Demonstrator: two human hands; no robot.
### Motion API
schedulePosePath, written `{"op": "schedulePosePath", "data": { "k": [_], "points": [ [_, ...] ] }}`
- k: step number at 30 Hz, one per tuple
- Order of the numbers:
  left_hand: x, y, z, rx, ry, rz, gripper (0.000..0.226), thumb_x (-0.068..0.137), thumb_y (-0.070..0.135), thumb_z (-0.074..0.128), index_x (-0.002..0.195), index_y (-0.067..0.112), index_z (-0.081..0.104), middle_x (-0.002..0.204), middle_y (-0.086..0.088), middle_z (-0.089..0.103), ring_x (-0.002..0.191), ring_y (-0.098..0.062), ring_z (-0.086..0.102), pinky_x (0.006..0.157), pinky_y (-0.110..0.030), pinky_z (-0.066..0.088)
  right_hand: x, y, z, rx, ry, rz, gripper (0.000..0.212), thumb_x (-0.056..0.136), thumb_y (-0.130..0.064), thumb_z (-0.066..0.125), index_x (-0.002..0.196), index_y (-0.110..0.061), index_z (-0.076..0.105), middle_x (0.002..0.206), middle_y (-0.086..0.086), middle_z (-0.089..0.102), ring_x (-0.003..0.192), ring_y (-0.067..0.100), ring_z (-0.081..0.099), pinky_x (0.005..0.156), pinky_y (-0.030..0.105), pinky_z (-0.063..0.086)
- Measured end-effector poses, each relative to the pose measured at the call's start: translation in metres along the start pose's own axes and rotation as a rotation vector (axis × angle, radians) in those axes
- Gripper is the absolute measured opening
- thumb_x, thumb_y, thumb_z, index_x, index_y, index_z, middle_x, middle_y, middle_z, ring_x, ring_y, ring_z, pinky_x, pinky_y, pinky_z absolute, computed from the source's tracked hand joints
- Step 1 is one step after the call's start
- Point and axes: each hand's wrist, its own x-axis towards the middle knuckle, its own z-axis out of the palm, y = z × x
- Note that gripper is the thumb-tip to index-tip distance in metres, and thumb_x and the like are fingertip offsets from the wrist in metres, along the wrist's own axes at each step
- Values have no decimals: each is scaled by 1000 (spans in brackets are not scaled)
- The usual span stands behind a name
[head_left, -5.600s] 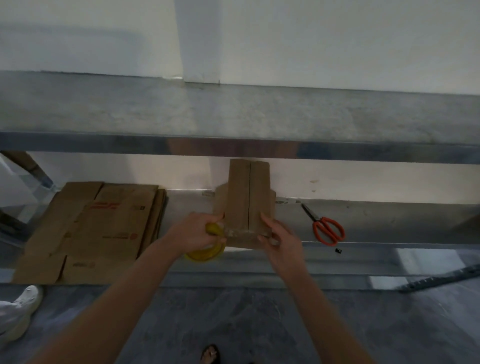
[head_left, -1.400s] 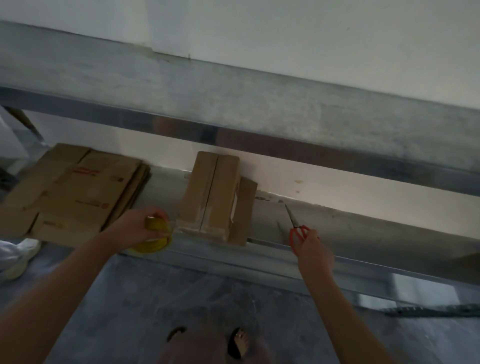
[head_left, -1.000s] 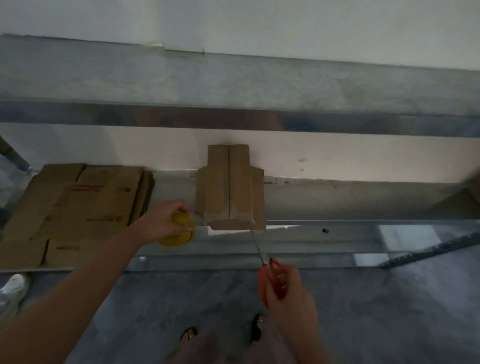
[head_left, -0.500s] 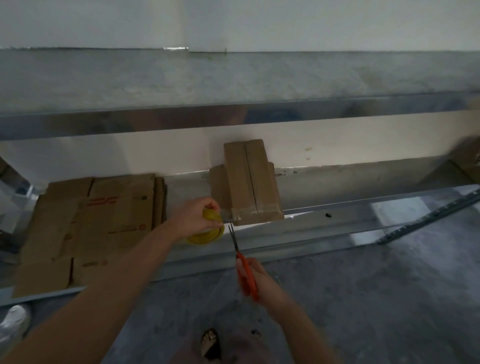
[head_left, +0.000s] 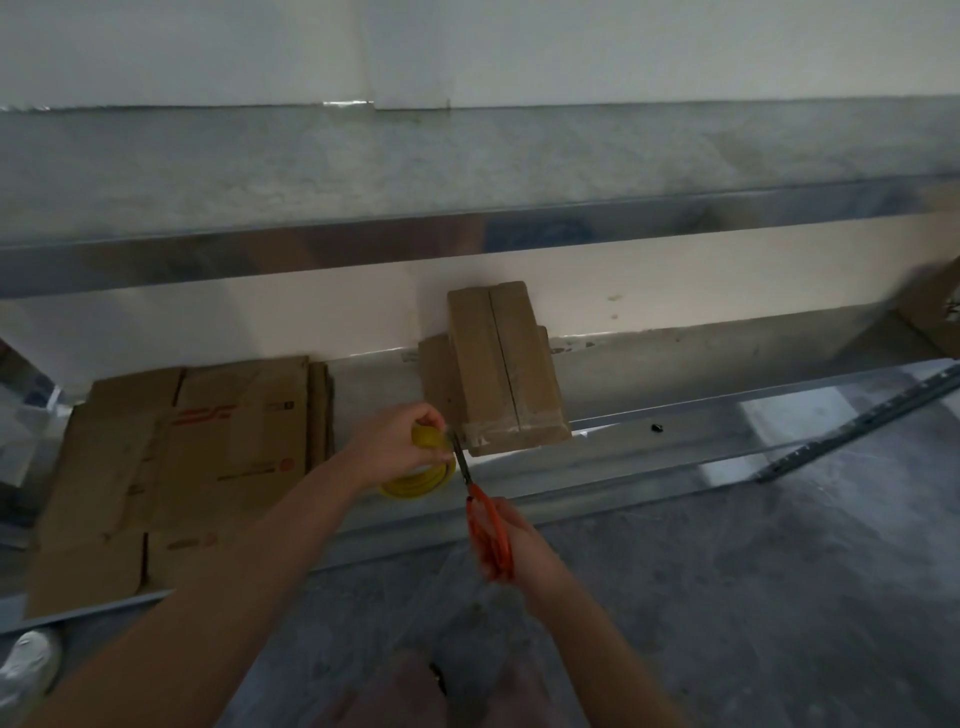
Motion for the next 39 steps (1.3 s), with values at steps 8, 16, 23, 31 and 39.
{"op": "schedulePosePath", "data": {
  "k": [8, 16, 23, 31, 39],
  "points": [
    [2, -1, -1, -1, -8, 6, 34, 73, 42, 79, 100, 30, 63, 107, 8, 63, 101, -14, 57, 88, -33, 47, -3, -3, 3, -21, 31, -47, 9, 98, -21, 58, 89, -18, 59, 59, 1, 53, 49, 13, 48, 50, 27, 37],
    [0, -3, 2, 2, 8, 26, 36, 74, 42, 79, 103, 30, 62, 109, 7, 62, 101, -14, 56, 88, -33, 47, -2, -5, 2, -76, 95, -68, 4, 95, -13, 60, 91, -14, 59, 57, 3, 49, 47, 11, 42, 46, 23, 33],
    [-1, -3, 5, 7, 40, 58, 33, 73, 39, 80, 99, 33, 62, 103, 10, 61, 97, -13, 56, 81, -29, 46, 4, -7, 2, -30, 65, 3, 15, 95, -22, 60, 83, -19, 53, 59, 1, 46, 46, 8, 44, 45, 23, 28],
    [-4, -7, 9, 31, 92, 72, 31, 73, 33, 81, 97, 28, 62, 103, 7, 61, 98, -14, 55, 78, -26, 40, 10, -5, -6, -213, 138, -49, 11, 94, -23, 59, 85, -23, 65, 56, -2, 57, 49, 10, 51, 48, 24, 39],
    [0, -10, 9, 43, 149, 30, 30, 71, 32, 82, 93, 27, 62, 104, 5, 61, 97, -14, 54, 79, -25, 39, 23, -14, -5, -333, 215, -88, 21, 85, -46, 67, 71, -31, 65, 55, -5, 61, 53, 11, 56, 51, 25, 43]
  ]
}}
